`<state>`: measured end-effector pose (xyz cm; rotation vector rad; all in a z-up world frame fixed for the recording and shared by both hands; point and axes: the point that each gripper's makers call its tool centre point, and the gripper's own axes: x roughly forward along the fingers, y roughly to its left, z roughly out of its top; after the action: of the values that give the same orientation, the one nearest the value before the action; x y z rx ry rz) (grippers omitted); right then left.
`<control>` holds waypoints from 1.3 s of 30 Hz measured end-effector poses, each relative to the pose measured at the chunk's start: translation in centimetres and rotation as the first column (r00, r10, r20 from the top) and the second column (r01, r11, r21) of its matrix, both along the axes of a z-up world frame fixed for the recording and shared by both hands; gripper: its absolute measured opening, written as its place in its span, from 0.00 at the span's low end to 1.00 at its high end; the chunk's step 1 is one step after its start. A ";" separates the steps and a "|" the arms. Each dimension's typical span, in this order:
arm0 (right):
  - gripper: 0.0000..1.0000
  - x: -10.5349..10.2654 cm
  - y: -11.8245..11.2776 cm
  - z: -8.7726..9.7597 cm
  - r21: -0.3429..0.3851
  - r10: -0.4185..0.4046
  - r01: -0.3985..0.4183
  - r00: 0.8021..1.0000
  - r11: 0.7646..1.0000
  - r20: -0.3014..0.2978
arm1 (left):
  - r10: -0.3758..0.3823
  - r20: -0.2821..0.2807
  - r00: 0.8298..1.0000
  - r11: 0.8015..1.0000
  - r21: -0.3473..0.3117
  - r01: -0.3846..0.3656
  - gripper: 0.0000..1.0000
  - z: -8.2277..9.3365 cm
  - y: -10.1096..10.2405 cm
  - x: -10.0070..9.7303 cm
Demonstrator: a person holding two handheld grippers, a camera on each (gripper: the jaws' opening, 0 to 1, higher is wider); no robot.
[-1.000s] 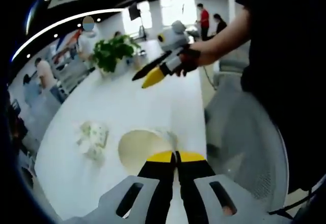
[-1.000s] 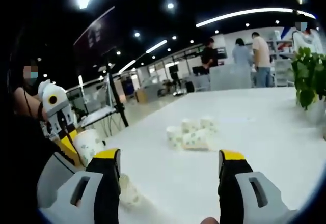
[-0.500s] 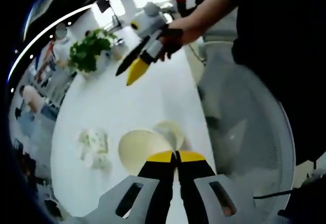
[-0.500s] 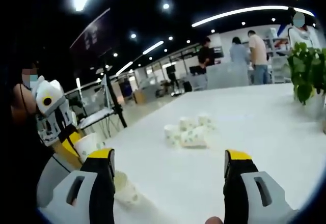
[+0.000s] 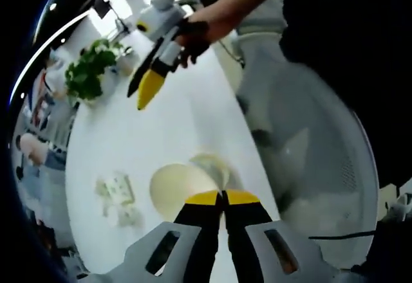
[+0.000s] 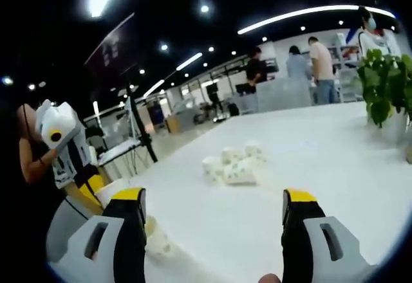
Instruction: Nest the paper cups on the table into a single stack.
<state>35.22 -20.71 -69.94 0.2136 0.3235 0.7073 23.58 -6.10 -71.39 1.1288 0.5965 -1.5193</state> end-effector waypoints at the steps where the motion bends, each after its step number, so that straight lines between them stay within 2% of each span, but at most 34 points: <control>1: 0.86 0.0 0.0 0.0 0.000 -0.001 0.001 1.000 1.000 -0.001 | -0.008 -0.002 1.000 1.000 0.005 0.008 0.00 -0.1 -0.2 0.0; 6: 0.85 -0.5 0.4 -0.4 -0.043 0.028 -0.027 0.999 0.999 0.020 | -0.027 -0.008 1.000 0.998 0.051 0.027 0.00 -0.9 -0.6 0.3; 12: 0.85 -0.6 0.2 -0.7 -0.017 0.014 -0.014 1.000 1.000 0.006 | -0.061 -0.018 0.998 0.991 0.119 0.063 0.00 -1.8 -0.6 0.3; 22: 0.84 -0.5 -0.1 -0.8 -0.002 0.000 0.000 1.000 1.000 -0.006 | -0.116 -0.031 0.993 0.973 0.196 0.120 0.00 -3.6 -0.9 -0.2; 28: 0.84 -0.5 -0.1 -0.9 0.003 0.001 -0.001 1.000 1.000 -0.012 | -0.135 -0.036 0.990 0.968 0.208 0.139 0.00 -3.8 -1.0 -0.1; 39: 0.84 -0.5 -0.6 -1.2 0.036 -0.021 0.022 0.999 0.999 -0.034 | -0.105 -0.057 0.993 0.977 0.182 0.114 0.01 -3.6 -1.2 0.6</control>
<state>34.68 -21.32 -71.12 0.2631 0.3402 0.6892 24.14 -7.31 -75.03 1.2881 0.7299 -1.6140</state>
